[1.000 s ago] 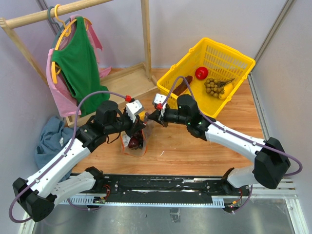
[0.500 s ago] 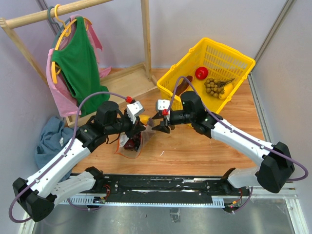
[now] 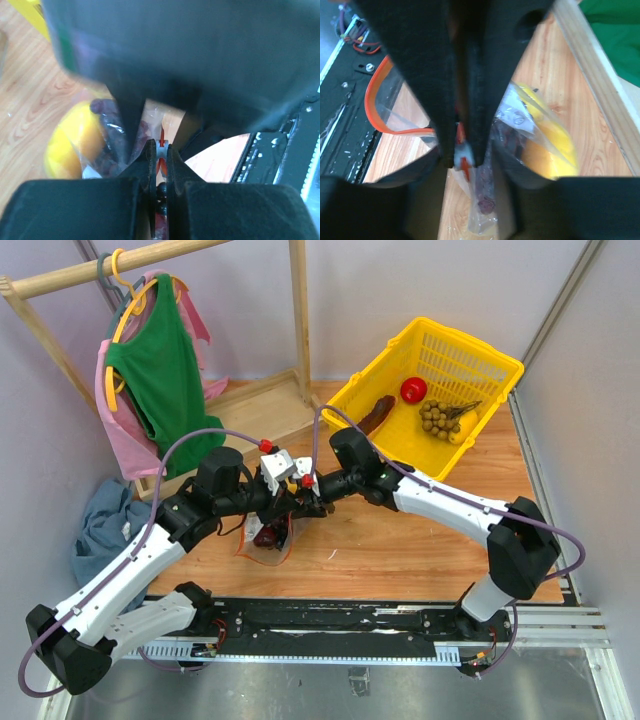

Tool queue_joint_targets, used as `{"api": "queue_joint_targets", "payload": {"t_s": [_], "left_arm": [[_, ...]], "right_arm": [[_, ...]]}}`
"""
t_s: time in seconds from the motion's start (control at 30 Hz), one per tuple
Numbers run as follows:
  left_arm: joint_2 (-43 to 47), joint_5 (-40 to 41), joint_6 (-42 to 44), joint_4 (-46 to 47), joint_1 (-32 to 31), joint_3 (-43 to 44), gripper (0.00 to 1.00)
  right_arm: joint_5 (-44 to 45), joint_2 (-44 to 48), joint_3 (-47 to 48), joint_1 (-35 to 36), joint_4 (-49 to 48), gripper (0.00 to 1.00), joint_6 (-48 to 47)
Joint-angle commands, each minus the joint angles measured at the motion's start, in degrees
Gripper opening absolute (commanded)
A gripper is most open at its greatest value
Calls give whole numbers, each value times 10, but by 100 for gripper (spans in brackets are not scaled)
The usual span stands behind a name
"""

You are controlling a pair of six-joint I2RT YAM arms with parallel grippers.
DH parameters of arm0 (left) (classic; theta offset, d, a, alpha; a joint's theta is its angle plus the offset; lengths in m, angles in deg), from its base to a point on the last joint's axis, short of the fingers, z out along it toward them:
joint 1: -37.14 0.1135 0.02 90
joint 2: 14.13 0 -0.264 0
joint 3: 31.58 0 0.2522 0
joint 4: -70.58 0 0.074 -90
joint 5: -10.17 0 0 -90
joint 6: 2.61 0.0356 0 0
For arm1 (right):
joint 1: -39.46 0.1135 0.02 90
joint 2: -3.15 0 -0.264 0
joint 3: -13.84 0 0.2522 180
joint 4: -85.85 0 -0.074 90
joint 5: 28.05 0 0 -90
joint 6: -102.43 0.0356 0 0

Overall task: Place the food in the zip-top bag and seal the zipper
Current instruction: Zip the zipper food storage bag at the center of the board.

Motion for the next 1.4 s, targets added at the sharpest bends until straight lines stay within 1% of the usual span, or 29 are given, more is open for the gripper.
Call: {"api": "queue_joint_targets", "payload": {"t_s": [0.0,0.07,0.1,0.13,0.27,0.43,0.53,0.67,0.83,1.0,1.07,1.23,1.33,1.37], "left_arm": [[17,-33,-6,19,-2,6,0],[18,-40,-9,18,-2,6,0],[16,-42,-11,16,-2,6,0],[17,-41,-14,15,-2,7,0],[17,-33,-33,1,-2,10,0],[27,-11,-52,-26,-2,16,0],[27,17,-56,-52,-2,26,0],[19,33,-52,-80,-2,35,0],[10,42,-48,-97,-2,42,0],[14,41,-51,-92,-3,42,2],[18,33,-53,-79,-3,37,3],[40,29,-69,-17,-3,5,1],[50,45,-76,17,-2,-14,0],[54,45,-75,28,-2,-21,0]], "right_arm": [[-7,-16,17,10,15,20,-53],[-9,-11,6,9,2,6,-60],[-10,-5,0,9,-7,1,-62],[-11,0,-7,9,-18,1,-59],[10,24,-35,5,-74,1,-23],[13,58,-86,-15,-180,1,40],[20,72,-101,-24,-210,1,68],[23,82,-117,-33,-249,1,101],[65,83,-117,-33,-255,1,116],[118,93,-125,-37,-274,0,147],[131,92,-125,-38,-275,1,157],[163,102,-132,-41,-275,0,175],[116,105,-119,-48,-246,1,172],[115,109,-115,-48,-232,1,172]]}}
